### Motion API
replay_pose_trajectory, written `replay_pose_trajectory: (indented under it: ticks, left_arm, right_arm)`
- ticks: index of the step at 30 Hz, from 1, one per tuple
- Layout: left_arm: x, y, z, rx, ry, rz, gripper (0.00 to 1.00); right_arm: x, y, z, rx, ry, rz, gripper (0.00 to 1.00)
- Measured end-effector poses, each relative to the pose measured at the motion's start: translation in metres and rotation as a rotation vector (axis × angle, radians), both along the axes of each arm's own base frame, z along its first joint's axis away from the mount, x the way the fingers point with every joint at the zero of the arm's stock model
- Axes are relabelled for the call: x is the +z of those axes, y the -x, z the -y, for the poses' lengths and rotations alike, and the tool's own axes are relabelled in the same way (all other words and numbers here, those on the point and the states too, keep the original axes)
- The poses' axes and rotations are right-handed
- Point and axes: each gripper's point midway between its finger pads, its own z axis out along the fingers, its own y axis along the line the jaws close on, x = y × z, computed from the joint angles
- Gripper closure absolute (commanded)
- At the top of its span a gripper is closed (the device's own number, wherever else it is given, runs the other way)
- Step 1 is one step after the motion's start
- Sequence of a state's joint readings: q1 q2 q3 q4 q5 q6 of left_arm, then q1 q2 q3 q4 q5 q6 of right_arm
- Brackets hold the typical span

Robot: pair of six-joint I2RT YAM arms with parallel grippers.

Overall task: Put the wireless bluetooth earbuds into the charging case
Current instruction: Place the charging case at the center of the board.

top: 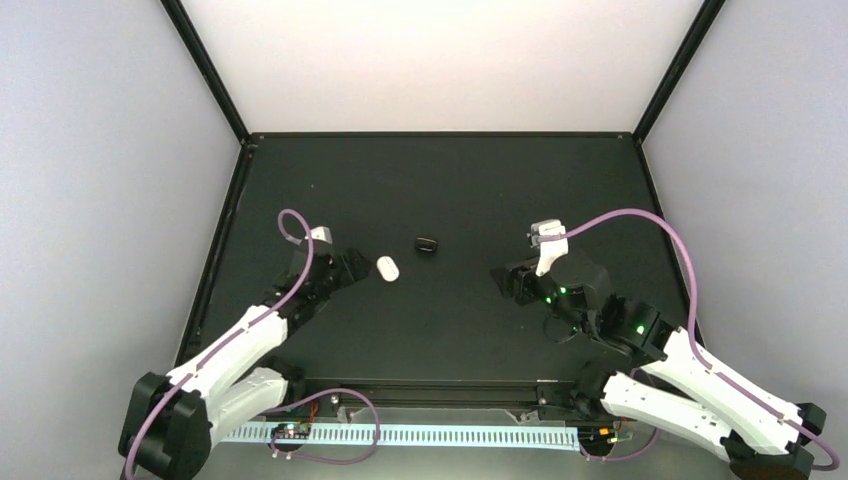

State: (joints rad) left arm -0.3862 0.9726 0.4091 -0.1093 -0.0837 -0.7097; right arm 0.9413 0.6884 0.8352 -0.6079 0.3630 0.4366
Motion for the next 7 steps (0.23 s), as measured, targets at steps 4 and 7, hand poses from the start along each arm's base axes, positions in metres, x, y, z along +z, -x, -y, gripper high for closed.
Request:
replay_pose_trajectory:
  ticks: [4, 7]
  left_arm:
    - [0.030, 0.004, -0.011, 0.038, -0.035, -0.006, 0.01]
    - [0.058, 0.007, -0.019, 0.073, -0.038, 0.039, 0.01]
  right_arm:
    - [0.006, -0.003, 0.009, -0.049, -0.014, 0.023, 0.05]
    - [0.016, -0.006, 0.019, -0.105, -0.041, 0.060, 0.00]
